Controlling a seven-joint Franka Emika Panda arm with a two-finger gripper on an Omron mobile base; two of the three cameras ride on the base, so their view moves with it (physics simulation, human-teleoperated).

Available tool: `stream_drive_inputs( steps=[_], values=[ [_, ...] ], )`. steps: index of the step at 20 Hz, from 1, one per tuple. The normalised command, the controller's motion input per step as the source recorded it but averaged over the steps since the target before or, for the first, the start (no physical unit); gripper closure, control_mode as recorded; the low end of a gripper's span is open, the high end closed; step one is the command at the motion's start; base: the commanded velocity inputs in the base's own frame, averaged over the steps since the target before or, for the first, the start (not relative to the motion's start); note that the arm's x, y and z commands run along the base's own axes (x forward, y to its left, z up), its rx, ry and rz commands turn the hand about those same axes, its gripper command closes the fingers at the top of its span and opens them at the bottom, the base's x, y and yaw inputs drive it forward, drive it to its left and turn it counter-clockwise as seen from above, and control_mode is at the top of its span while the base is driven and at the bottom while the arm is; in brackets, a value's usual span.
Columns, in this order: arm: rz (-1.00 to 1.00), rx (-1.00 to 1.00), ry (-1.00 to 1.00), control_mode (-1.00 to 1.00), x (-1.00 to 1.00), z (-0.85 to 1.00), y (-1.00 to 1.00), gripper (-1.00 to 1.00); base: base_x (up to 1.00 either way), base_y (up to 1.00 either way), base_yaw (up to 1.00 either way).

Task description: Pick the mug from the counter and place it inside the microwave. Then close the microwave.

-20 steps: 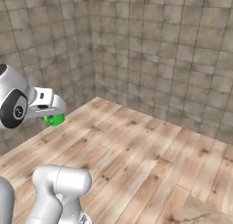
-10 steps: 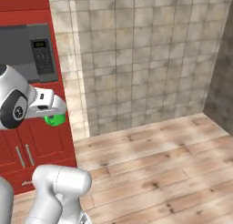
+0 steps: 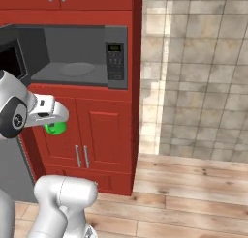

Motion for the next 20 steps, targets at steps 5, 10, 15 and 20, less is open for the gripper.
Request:
stream_drive_inputs(
  steps=[5, 10, 15, 20],
  values=[
    [0.00, 0.00, 0.00, 1.00, 0.00, 0.00, 0.00, 1.00, 0.49, 0.13, 0.09],
    [0.00, 0.00, 0.00, 1.00, 0.00, 0.00, 0.00, 1.00, 0.38, 0.26, -0.01],
    [0.00, 0.00, 0.00, 1.00, 0.00, 0.00, 0.00, 1.00, 0.30, 0.67, 0.00],
    [0.00, 0.00, 0.00, 1.00, 0.00, 0.00, 0.00, 1.00, 0.00, 0.76, 0.00]
  ],
)
